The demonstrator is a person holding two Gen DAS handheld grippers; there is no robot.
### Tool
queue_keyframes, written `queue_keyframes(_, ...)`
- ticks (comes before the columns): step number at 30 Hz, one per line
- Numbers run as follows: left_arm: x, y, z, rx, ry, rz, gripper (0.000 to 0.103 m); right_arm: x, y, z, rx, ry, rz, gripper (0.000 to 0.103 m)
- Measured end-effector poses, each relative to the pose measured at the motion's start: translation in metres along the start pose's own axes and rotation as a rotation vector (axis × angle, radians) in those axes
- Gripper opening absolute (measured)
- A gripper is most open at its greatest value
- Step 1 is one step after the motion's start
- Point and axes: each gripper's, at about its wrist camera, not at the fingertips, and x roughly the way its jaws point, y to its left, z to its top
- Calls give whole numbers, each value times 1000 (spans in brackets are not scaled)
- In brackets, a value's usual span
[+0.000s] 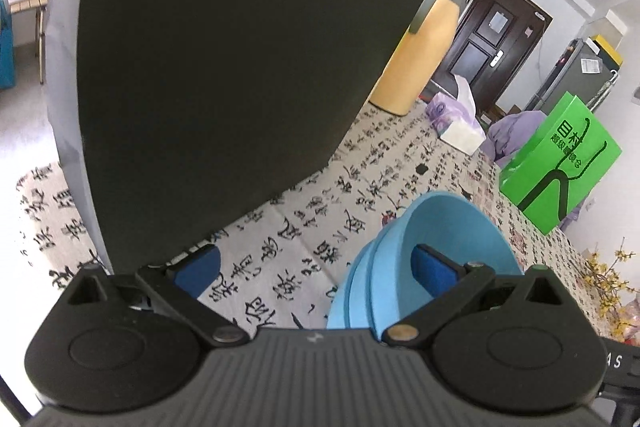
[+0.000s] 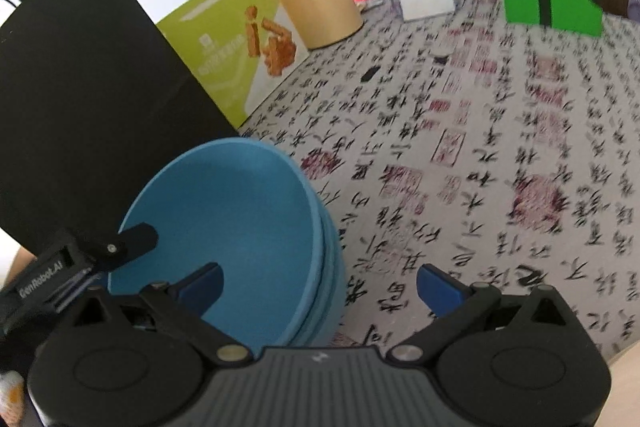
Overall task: Organize plates and bowls
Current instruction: 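Lower both open grippers back onto the rims of the stacked blue bowls, then close both grippers on the rims of the blue bowl stacks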
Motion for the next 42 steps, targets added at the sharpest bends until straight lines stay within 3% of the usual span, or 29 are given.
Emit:
queue_keyframes(13,15,4,0,-23,41,-44,103,23,-1,2,47,57,28,83)
queue_keyframes(17,19,4,1,-33,52,-59,103,31,-2,3,56,89,31,73)
queue_keyframes(20,19,4,0,-34,55,-64,98,37,-2,1,68,123,57,70)
queue_keyframes(22,20,4,0,-39,61,-73,89,39,-2,0,81,132,67,65)
queue_keyframes(27,23,5,-2,-55,83,-94,77,41,-4,-1,107,135,85,61)
queue_keyframes(42,26,6,-5,-77,115,-98,75,45,-8,-1,155,143,87,57)
